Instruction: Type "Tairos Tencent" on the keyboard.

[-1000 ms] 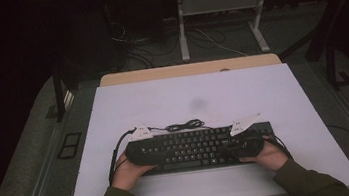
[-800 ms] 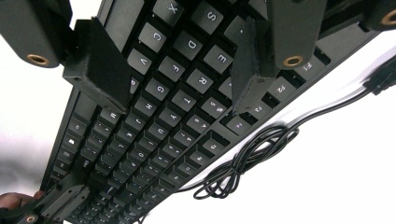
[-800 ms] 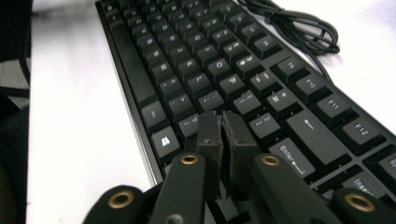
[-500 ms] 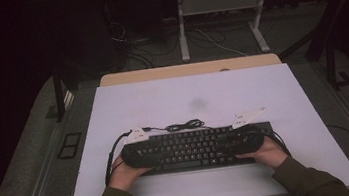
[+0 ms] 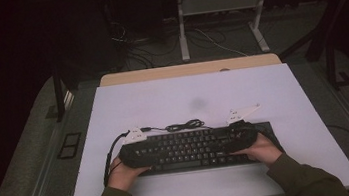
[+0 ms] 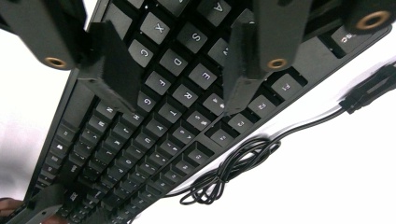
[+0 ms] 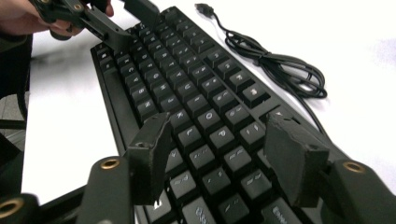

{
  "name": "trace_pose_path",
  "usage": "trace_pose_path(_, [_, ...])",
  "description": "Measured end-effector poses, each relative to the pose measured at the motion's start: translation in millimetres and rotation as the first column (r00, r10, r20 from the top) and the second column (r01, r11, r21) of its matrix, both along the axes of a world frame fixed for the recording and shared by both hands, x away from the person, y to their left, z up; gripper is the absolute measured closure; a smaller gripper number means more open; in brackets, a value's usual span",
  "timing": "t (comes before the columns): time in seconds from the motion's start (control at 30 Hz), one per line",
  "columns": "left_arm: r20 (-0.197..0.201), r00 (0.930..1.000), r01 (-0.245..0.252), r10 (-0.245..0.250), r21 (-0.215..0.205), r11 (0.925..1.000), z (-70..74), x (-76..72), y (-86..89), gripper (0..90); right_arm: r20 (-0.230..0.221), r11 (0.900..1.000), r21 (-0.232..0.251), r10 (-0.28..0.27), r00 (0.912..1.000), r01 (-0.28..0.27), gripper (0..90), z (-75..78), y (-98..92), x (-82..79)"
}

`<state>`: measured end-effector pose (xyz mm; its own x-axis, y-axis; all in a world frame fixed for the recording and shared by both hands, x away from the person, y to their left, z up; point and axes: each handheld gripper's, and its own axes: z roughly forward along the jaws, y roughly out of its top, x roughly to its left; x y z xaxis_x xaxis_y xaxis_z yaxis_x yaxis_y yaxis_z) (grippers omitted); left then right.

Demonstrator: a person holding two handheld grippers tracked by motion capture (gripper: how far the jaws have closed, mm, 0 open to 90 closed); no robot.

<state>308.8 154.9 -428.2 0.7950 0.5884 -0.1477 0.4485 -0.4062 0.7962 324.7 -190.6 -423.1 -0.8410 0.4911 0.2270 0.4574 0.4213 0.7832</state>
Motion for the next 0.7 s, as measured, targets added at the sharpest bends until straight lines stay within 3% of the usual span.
trace_pose_path(0.7, [-0.019, 0.9997, -0.015, 0.016, 0.036, 0.9992, -2.2, 5.8, -1.4, 88.7, 0.005, 1.000, 0.018, -0.002, 1.0000, 0.002, 33.4, -2.7, 17.4, 10.6])
